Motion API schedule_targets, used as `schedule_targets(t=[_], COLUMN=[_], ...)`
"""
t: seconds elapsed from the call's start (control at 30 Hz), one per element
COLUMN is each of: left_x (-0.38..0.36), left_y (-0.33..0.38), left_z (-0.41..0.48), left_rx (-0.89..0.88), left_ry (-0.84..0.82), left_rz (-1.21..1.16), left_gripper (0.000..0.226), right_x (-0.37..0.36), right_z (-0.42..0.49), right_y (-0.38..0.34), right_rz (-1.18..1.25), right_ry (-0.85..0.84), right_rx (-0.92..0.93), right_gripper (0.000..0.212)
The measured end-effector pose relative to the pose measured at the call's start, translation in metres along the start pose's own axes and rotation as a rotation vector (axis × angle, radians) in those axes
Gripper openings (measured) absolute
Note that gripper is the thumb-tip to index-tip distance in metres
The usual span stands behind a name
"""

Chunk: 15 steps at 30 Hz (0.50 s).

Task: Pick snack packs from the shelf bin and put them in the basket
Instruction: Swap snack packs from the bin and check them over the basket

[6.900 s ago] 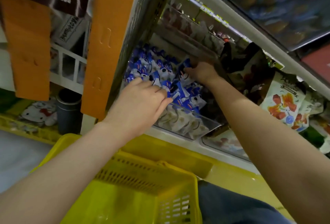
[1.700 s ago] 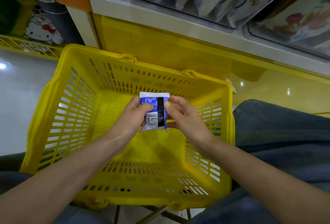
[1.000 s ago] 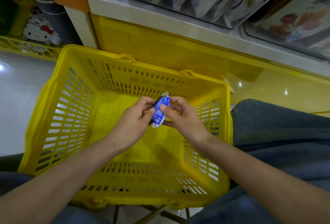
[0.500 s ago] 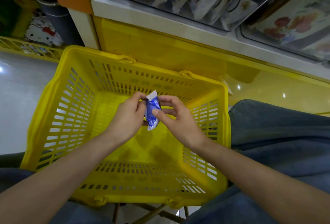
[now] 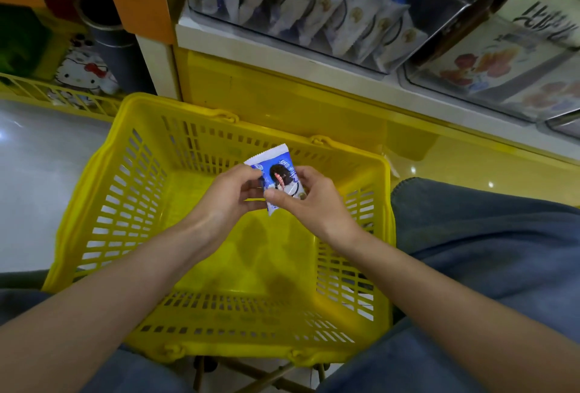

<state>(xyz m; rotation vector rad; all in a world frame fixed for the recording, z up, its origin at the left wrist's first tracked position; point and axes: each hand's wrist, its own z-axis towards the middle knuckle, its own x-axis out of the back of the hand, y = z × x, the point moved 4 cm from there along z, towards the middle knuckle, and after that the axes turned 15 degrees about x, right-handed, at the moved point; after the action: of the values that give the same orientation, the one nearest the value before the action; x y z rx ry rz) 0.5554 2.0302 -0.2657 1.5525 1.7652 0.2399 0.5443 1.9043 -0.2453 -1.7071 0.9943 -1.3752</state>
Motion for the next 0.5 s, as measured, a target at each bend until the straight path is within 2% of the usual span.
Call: schedule_targets(t=[0.07, 0.13, 0.27, 0.33, 0.43, 0.5], left_x=[-0.005, -0.004, 0.003, 0.003, 0.001, 0.0], left_y=[0.001, 0.003, 0.008, 0.01, 0.011, 0.014], left_z=[-0.004, -0.008, -0.01, -0.012, -0.017, -0.021], left_rx=[-0.025, -0.082, -0.096, -0.095, -0.119, -0.182], left_ry=[-0.05, -0.017, 0.031, 0.02, 0.026, 0.059], left_rz=[0.002, -0.006, -0.152, -0.24, -0.281, -0.22], left_gripper=[0.019, 0.016, 0.017, 0.017, 0.018, 0.02], right_x=[0.002, 0.001, 0.006, 0.013, 0.021, 0.024], right_z=[-0.001, -0.004, -0.006, -0.005, -0.005, -0.006], right_y=[-0.007, -0.01, -0.016, -0.019, -0.029, -0.037], right_rz=[-0.07, -0.06, 0.236, 0.297, 0.252, 0.141], right_ry=[0.012, 0.007, 0.059, 0.115, 0.157, 0.14], right_rx=[0.078, 0.104, 0.055, 0.043, 0.092, 0.161], right_gripper=[0.038, 0.038, 0.031, 0.024, 0.022, 0.025])
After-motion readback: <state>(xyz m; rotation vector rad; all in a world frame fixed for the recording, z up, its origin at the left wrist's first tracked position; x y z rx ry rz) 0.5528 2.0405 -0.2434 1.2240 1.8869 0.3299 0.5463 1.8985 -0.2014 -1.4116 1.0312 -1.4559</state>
